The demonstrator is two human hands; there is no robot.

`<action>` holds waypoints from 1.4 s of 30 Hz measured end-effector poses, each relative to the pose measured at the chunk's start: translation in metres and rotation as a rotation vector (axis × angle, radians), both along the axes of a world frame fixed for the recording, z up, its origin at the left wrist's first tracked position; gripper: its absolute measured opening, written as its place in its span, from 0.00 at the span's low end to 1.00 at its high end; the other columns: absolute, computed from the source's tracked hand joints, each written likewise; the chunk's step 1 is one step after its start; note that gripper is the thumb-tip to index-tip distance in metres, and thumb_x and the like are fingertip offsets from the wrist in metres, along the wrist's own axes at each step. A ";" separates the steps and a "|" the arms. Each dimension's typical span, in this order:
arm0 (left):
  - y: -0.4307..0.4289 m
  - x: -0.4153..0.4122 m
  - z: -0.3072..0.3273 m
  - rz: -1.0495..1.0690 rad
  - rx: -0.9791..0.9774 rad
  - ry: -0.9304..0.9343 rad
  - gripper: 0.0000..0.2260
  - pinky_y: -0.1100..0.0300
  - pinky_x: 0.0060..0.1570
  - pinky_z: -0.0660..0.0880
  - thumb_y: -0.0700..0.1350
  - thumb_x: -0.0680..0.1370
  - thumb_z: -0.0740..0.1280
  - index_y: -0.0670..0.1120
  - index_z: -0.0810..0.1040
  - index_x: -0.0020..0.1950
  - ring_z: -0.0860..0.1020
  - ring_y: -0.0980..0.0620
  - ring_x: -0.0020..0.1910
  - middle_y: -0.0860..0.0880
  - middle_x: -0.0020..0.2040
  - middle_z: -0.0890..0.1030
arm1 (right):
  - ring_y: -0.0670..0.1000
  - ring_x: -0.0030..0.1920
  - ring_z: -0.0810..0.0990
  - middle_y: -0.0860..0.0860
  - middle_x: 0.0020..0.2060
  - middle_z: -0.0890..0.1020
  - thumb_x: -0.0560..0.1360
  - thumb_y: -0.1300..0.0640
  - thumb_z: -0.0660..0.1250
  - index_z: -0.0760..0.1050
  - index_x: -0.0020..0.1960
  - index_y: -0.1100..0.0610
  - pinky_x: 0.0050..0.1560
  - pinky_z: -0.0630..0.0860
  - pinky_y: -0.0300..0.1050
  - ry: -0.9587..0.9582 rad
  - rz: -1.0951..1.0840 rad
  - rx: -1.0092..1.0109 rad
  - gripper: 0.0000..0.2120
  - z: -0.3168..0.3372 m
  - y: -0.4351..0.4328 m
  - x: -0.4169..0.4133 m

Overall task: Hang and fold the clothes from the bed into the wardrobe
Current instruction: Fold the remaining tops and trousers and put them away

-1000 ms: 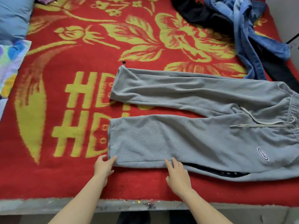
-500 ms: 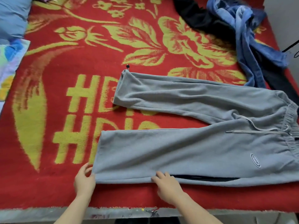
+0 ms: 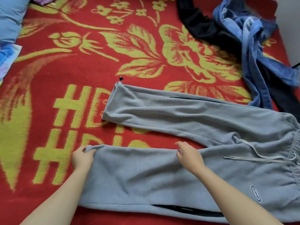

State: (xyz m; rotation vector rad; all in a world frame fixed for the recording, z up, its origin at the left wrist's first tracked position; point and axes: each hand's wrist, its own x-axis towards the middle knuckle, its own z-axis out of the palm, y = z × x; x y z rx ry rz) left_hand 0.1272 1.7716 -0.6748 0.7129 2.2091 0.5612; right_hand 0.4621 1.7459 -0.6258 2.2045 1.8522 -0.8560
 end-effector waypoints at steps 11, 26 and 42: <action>0.095 0.042 0.011 -0.186 0.080 0.262 0.21 0.45 0.66 0.59 0.44 0.77 0.66 0.44 0.70 0.70 0.62 0.38 0.68 0.39 0.69 0.68 | 0.56 0.64 0.67 0.54 0.63 0.72 0.77 0.60 0.57 0.69 0.67 0.57 0.58 0.69 0.47 -0.110 0.050 0.086 0.18 -0.021 0.113 0.037; 0.287 0.070 -0.004 -0.123 0.454 -0.029 0.10 0.60 0.42 0.67 0.37 0.77 0.66 0.36 0.80 0.55 0.71 0.53 0.46 0.47 0.46 0.77 | 0.54 0.76 0.41 0.52 0.77 0.42 0.80 0.39 0.45 0.40 0.76 0.44 0.73 0.51 0.52 -0.270 0.166 -0.087 0.29 -0.049 0.185 0.070; 0.205 -0.016 -0.122 -0.410 0.024 0.236 0.25 0.40 0.59 0.71 0.45 0.72 0.68 0.42 0.66 0.68 0.73 0.32 0.59 0.33 0.62 0.73 | 0.59 0.66 0.64 0.62 0.67 0.67 0.79 0.41 0.43 0.64 0.67 0.51 0.60 0.61 0.55 -0.352 -0.057 0.184 0.23 -0.071 -0.018 0.100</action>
